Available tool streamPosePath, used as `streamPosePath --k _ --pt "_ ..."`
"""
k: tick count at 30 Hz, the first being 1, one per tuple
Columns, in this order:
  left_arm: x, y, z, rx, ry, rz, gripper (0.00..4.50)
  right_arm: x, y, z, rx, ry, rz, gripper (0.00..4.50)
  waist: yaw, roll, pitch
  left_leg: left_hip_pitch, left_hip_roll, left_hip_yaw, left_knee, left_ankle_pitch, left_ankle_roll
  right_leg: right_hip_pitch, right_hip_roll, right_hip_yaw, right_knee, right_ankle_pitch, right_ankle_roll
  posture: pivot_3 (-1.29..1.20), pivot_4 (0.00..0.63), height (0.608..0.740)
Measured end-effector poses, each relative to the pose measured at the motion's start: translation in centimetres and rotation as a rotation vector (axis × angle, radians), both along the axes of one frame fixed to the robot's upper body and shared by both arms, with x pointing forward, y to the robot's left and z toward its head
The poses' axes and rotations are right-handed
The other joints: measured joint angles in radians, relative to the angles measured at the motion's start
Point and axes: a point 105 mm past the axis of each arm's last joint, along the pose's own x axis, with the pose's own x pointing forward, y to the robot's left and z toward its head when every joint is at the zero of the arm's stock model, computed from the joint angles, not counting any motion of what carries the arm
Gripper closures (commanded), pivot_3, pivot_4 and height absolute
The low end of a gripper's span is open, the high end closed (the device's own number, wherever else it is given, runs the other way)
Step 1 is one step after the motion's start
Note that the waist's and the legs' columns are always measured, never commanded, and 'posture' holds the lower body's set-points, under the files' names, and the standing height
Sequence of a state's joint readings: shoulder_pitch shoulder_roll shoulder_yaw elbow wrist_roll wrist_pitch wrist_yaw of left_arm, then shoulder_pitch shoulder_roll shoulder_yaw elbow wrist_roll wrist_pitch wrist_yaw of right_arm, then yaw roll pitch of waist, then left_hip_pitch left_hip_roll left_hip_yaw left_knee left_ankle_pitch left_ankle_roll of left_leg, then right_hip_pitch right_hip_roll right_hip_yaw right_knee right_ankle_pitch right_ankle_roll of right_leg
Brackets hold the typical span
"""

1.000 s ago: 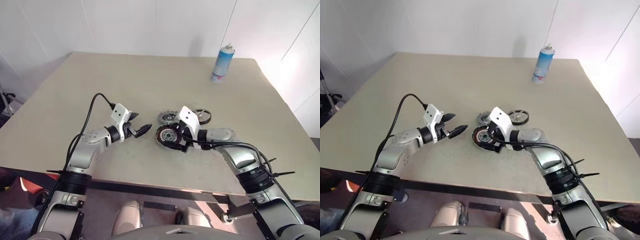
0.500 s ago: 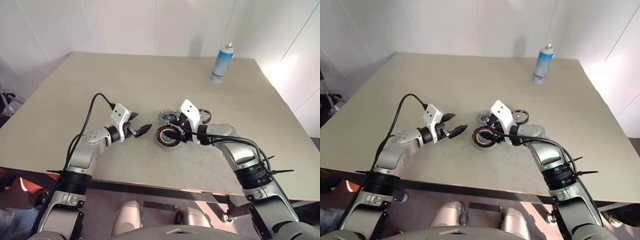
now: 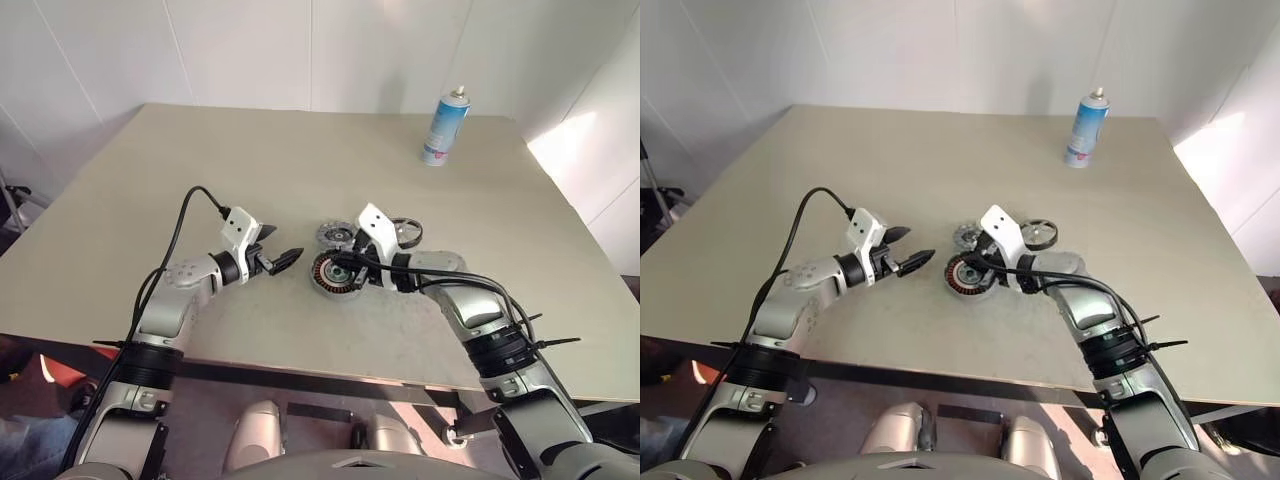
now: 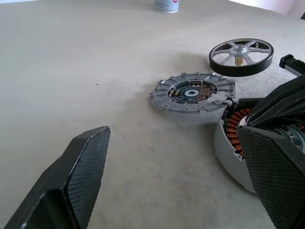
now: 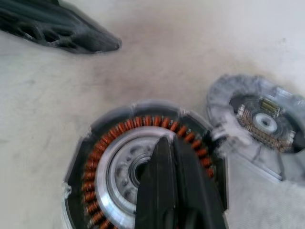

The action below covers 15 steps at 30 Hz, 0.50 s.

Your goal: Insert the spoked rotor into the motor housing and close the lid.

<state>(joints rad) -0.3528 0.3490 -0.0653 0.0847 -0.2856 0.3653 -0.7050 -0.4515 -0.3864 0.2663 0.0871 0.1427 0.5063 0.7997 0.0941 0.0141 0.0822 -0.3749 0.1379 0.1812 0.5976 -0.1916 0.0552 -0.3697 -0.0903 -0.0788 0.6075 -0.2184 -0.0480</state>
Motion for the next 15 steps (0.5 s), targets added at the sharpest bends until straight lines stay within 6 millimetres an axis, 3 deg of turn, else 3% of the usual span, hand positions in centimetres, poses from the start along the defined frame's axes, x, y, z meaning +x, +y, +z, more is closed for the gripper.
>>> streamPosePath --k 11,15 --pt "0.0 0.0 0.0 0.0 -0.005 0.004 0.0 0.2 -0.6 0.3 -0.001 -0.005 -0.014 4.48 0.0 -0.001 0.0 0.001 0.0 0.0 0.0 0.0 0.0 0.001 0.0 0.0 0.0 0.0 0.0 0.0 0.0 0.74" --pt "0.1 0.0 0.0 -0.001 -0.004 0.004 0.0 0.2 -0.5 1.5 0.017 -0.029 -0.01 4.48 0.0 -0.001 0.0 0.0 0.0 0.0 0.0 0.0 0.0 -0.001 0.0 0.0 0.0 0.0 0.0 0.0 0.0 0.74"
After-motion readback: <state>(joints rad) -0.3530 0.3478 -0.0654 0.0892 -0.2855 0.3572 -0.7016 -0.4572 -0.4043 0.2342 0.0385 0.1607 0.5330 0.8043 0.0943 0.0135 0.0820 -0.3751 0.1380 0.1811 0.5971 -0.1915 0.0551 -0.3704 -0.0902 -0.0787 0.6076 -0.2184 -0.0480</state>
